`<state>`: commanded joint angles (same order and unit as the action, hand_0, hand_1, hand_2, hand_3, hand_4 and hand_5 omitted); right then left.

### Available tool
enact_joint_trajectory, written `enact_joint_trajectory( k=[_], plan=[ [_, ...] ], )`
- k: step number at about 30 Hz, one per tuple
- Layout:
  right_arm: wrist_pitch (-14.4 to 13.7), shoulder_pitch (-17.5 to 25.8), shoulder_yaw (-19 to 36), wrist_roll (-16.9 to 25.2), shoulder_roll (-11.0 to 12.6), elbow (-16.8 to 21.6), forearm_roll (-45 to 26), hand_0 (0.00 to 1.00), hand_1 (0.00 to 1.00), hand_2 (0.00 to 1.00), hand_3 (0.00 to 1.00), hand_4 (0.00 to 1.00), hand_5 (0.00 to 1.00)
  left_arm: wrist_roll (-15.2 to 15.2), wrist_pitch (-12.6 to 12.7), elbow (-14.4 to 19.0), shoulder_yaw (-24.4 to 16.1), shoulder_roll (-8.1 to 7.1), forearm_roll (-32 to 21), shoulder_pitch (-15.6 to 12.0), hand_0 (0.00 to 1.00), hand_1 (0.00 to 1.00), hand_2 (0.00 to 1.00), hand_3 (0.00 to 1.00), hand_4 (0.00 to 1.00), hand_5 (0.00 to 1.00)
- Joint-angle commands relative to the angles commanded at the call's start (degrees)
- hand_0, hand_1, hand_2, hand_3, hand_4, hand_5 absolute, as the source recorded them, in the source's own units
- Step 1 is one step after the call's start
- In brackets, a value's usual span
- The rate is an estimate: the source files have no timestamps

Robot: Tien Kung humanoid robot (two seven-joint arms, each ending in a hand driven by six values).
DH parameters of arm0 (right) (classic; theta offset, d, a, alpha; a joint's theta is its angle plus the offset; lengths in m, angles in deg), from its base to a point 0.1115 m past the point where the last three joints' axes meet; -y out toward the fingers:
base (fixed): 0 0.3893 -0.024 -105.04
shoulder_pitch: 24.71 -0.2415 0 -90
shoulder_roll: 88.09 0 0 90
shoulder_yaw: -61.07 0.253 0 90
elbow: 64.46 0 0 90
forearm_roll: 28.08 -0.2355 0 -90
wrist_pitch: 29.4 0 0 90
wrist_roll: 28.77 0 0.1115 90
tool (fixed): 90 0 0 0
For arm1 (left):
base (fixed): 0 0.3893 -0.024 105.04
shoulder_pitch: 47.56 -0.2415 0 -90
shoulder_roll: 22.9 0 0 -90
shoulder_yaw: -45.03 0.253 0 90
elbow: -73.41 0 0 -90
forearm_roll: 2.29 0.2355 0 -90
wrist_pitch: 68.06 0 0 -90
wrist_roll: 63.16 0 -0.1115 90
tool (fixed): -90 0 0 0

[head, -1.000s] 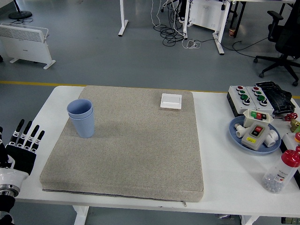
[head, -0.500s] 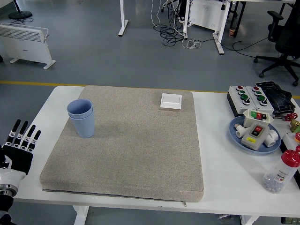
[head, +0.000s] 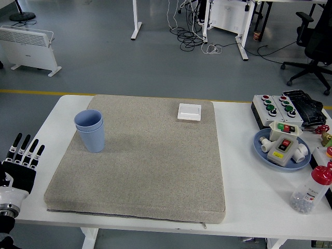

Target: Push cup pick cup insert cup

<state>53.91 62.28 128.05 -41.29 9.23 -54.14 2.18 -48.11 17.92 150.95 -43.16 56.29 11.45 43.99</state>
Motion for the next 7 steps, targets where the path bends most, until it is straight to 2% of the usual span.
enact_joint_trajectory(
  k=[7],
  plan=[
    [0.0,0.0,0.1,0.0,0.0,0.0,0.0,0.725,0.649,0.651,0.579,0.124,0.47,-0.1,0.4,-0.5,0.9,-0.04,-0.1,0.3,0.803,0.79,0.819,0.748,0.621,0.998]
  ],
)
